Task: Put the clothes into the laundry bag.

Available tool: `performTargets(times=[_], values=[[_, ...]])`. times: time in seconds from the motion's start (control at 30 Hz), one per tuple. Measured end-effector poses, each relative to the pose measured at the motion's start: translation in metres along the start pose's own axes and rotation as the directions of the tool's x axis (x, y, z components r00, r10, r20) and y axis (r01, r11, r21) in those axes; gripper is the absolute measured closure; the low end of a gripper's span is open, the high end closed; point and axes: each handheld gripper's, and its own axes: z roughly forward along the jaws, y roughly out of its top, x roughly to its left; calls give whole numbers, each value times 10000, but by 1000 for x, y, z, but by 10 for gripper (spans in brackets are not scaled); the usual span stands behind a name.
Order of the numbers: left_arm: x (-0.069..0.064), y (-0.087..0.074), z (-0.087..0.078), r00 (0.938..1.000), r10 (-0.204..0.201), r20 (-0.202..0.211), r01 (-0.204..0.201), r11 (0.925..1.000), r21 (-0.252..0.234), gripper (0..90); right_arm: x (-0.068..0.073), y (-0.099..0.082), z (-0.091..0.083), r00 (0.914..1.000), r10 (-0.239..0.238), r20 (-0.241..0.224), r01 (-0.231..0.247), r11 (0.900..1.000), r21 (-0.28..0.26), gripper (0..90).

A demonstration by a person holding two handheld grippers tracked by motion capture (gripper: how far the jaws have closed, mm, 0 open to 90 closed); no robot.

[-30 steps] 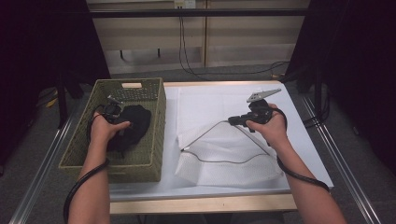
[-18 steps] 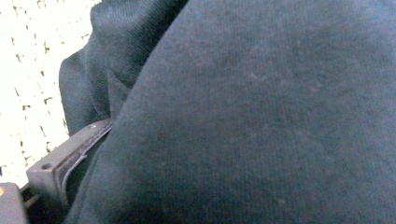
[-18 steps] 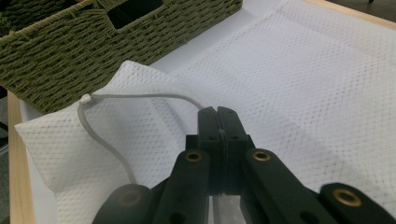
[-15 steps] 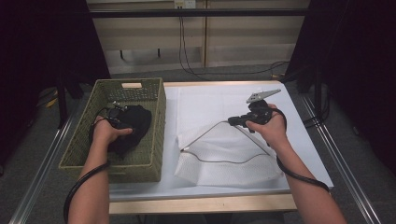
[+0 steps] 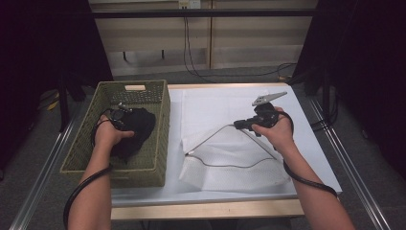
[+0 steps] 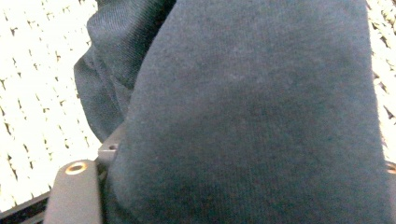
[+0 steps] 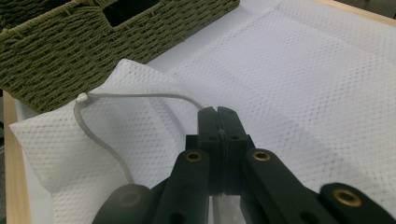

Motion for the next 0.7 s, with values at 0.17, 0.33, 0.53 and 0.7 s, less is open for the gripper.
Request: performTargets(times=[0.17, 0.33, 0.53, 0.7], values=[[-3, 3, -6, 9999, -169, 29, 168, 9995, 276, 404, 0, 0, 0, 10000, 20, -19, -20, 10000, 12, 900], [-4, 3, -8, 9993, -351, 131, 345, 9987, 375, 533, -1, 0, -2, 10000, 82, 26, -82, 10000, -4, 900], [-7, 7, -10, 9986, -532, 73, 527, 9971, 551, 579, -2, 0, -3, 9998, 189, -33, -189, 9998, -56, 900], [-8, 10, -14, 9981, -560, 275, 537, 9957, 757, 599, -3, 0, -4, 9997, 214, -72, -214, 9997, -134, 900]])
